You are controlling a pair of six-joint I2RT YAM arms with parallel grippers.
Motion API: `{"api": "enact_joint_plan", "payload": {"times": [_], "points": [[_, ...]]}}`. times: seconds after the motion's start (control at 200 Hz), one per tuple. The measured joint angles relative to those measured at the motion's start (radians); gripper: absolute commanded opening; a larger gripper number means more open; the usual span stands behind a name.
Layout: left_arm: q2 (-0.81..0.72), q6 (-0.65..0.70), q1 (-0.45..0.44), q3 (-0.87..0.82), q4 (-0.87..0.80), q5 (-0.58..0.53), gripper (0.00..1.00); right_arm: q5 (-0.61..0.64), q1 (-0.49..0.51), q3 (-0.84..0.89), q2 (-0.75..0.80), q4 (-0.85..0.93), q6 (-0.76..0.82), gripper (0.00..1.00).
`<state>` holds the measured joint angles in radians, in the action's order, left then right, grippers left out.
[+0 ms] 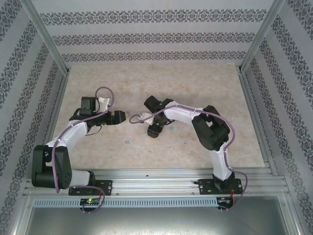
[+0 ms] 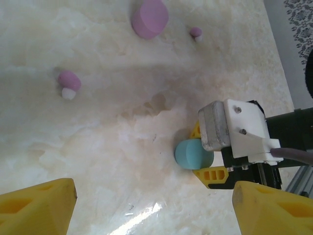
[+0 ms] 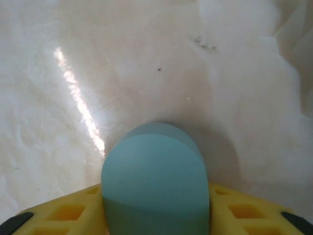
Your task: Insert wireless bluetooth earbuds into charging case
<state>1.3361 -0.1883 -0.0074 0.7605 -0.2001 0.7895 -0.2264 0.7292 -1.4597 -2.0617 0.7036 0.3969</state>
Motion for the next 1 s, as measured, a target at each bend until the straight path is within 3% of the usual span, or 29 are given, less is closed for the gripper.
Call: {"api": "enact_joint_plan", "payload": {"times": [0.18, 0.345, 0.545, 0.789, 1.004], "points": [[-0.065, 0.037, 0.0, -0.023, 0.056, 0.039, 0.81, -0.011, -0.004, 0.023, 0.052, 0.022, 0.008, 0.38], [-0.064, 0.022, 0.0, 0.01, 0.058, 0.115, 0.72, -0.051, -0.029, 0.023, 0.177, 0.042, 0.007, 0.36], [-0.028, -0.124, -0.074, 0.154, 0.04, 0.15, 0.74, -0.114, -0.068, 0.02, 0.353, 0.04, -0.018, 0.36], [0.04, -0.352, -0.254, 0.257, 0.067, 0.182, 0.73, -0.169, -0.073, 0.005, 0.382, 0.034, -0.069, 0.36], [0.086, -0.508, -0.262, 0.251, 0.107, 0.251, 0.66, -0.185, -0.079, 0.004, 0.391, 0.028, -0.097, 0.36]]}}
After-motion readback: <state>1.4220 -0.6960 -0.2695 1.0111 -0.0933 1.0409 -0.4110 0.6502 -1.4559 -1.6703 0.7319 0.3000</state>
